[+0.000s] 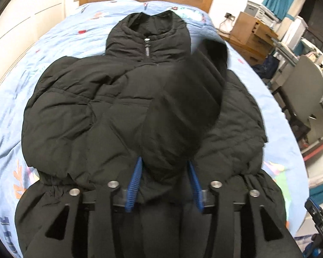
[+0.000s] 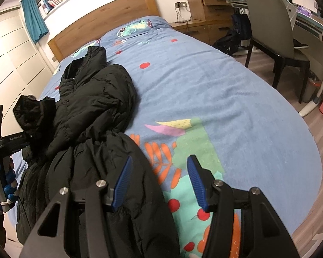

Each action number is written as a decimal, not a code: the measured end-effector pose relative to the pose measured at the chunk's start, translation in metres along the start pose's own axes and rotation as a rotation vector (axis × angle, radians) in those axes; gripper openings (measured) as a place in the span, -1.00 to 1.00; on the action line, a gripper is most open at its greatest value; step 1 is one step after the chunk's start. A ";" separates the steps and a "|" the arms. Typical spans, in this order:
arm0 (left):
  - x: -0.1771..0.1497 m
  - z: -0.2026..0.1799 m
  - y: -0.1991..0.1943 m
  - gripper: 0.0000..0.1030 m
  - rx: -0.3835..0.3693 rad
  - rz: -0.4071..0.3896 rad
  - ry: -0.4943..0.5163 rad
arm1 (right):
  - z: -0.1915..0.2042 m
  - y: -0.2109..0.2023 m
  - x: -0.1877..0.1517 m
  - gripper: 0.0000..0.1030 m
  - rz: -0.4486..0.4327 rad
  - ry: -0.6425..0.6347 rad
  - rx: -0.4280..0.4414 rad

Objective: Fold large clothes
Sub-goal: 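Open the left gripper to release the sleeve and withdraw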

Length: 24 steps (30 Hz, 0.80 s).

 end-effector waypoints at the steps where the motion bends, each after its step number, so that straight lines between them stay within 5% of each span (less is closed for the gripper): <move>1: -0.003 -0.002 -0.006 -0.04 -0.009 -0.005 0.009 | 0.002 -0.003 -0.001 0.00 -0.002 -0.004 0.001; 11: -0.013 0.006 -0.054 0.13 -0.030 -0.074 0.010 | 0.031 -0.036 -0.007 0.00 -0.039 -0.062 0.008; 24: -0.029 0.103 -0.082 0.46 0.020 -0.122 -0.142 | 0.108 -0.031 -0.010 0.00 -0.021 -0.205 0.038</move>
Point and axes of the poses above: each gripper's, at about its wrist camera, not at the fingertips, and y roughly the way its jaws point, z to its left, x to its top, the point moved 8 cm from there along y, roughly the way its jaws point, and after that the axes turned 11 degrees about z, right-handed, at the moved point
